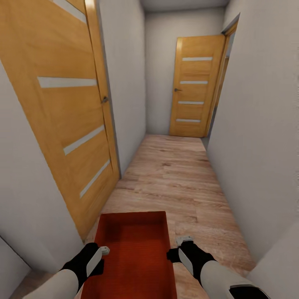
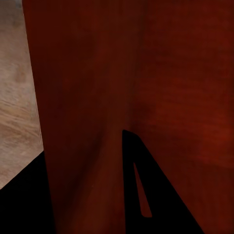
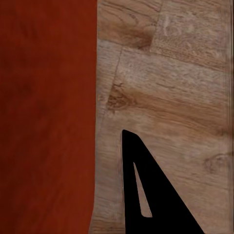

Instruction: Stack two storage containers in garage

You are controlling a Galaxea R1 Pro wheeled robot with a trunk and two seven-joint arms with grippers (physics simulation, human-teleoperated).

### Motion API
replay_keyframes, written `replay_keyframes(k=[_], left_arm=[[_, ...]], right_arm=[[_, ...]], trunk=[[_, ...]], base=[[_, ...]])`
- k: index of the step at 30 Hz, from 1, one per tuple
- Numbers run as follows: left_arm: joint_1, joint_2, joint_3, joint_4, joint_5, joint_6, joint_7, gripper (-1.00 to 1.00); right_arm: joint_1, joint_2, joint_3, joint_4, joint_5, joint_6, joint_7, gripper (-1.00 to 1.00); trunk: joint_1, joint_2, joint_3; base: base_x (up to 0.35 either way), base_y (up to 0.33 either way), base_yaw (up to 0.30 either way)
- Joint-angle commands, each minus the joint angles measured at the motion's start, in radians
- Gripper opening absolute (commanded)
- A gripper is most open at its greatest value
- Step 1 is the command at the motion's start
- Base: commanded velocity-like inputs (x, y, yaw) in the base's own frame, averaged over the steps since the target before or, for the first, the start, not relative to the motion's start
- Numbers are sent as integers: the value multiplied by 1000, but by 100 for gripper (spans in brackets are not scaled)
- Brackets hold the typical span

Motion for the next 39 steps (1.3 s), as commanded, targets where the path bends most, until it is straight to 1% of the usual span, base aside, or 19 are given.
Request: replay_keyframes(k=[1, 16, 39], left_arm=[[-1, 1, 9, -4, 55, -9, -5, -100], [-1, 0, 9, -4, 55, -9, -5, -100], [-1, 0, 9, -4, 55, -9, -5, -100]], right_arm=[[1, -35, 10, 0, 30, 8, -7, -100], [1, -36, 10, 0, 30, 8, -7, -100], [1, -38, 10, 0, 30, 8, -7, -100]], trunk=[[0, 0, -1], [0, 0, -1], [0, 0, -1]], base=[[342, 0, -275], [342, 0, -276], [342, 0, -13]])
